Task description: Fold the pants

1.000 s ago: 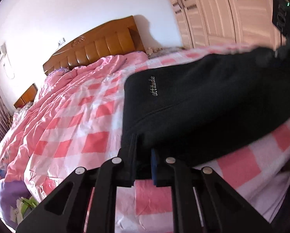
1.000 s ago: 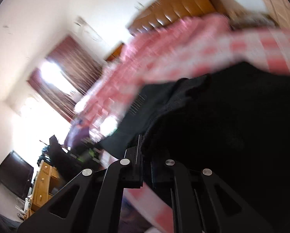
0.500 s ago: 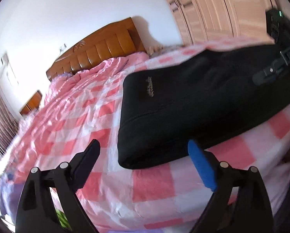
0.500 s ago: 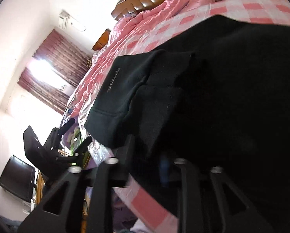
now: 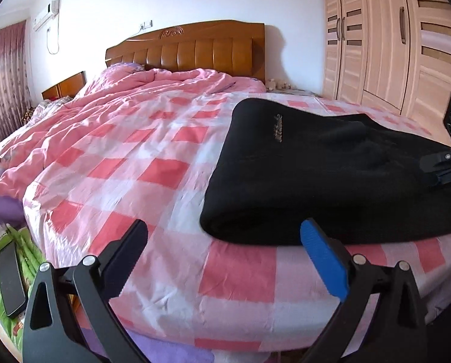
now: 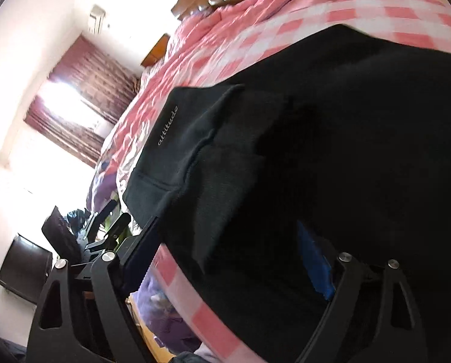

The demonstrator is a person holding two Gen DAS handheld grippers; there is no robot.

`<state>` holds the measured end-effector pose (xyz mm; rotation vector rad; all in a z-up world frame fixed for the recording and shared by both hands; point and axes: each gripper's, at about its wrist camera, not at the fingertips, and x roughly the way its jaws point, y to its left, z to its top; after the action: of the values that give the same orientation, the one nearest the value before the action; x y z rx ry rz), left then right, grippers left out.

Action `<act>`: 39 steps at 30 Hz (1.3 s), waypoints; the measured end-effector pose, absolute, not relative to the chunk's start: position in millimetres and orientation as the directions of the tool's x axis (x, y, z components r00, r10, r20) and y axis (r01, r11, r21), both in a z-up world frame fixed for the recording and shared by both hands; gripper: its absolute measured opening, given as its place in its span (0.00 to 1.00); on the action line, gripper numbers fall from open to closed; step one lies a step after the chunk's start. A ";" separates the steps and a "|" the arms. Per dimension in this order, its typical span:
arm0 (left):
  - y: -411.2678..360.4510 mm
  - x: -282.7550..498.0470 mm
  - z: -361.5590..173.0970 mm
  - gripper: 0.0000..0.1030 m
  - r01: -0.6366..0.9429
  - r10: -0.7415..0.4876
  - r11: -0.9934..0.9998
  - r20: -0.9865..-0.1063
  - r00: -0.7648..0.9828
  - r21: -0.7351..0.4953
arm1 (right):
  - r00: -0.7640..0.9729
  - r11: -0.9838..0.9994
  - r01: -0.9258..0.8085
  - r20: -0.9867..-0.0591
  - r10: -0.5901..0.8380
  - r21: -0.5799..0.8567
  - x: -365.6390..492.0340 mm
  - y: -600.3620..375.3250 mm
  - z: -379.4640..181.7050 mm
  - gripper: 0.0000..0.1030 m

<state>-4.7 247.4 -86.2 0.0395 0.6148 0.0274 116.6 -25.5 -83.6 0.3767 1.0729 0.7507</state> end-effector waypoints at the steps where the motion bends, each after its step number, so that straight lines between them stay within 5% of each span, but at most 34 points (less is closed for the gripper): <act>1: 244.9 -2.3 -85.0 0.98 -0.012 0.035 0.999 -0.569 0.822 0.045 | 0.264 0.691 -0.362 -0.642 0.720 0.626 121.7 -21.4 -83.3 0.78; 4: 240.3 4.5 -81.1 0.98 -0.010 0.033 0.999 -0.551 0.834 0.045 | 0.265 0.670 -0.307 -0.615 0.743 0.676 136.4 -23.1 -93.1 0.45; 6: 238.9 9.8 -80.1 0.98 -0.005 0.030 0.999 -0.546 0.837 0.047 | 0.267 0.650 -0.293 -0.593 0.760 0.701 131.1 -28.9 -97.2 0.32; 13: 225.9 9.3 -77.6 0.98 0.011 0.051 0.994 -0.538 0.841 0.112 | 0.352 0.686 -0.375 -0.588 0.728 0.624 123.4 -24.3 -72.9 0.22; 30: 195.7 8.1 -72.7 0.98 0.059 0.052 0.979 -0.518 0.854 0.195 | 0.463 0.723 -0.339 -0.563 0.685 0.602 102.7 -72.0 -71.3 0.20; 35: 200.6 11.3 -53.8 0.98 0.085 -0.024 0.992 -0.507 0.861 0.098 | 0.441 0.724 -0.303 -0.582 0.683 0.620 108.7 -75.6 -94.0 0.21; 38: 203.0 27.4 -35.6 0.98 0.094 -0.075 0.996 -0.513 0.855 0.012 | 0.459 0.784 -0.298 -0.638 0.618 0.545 106.9 -76.1 -80.5 0.45; 39: 205.3 36.4 -30.1 0.98 0.101 -0.096 0.995 -0.524 0.846 -0.021 | 0.489 0.806 -0.293 -0.643 0.589 0.514 102.6 -79.1 -72.7 0.62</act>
<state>36.4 205.3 -30.1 0.0077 0.5527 -0.1039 102.6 -79.1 -72.7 0.3599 0.9131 0.5498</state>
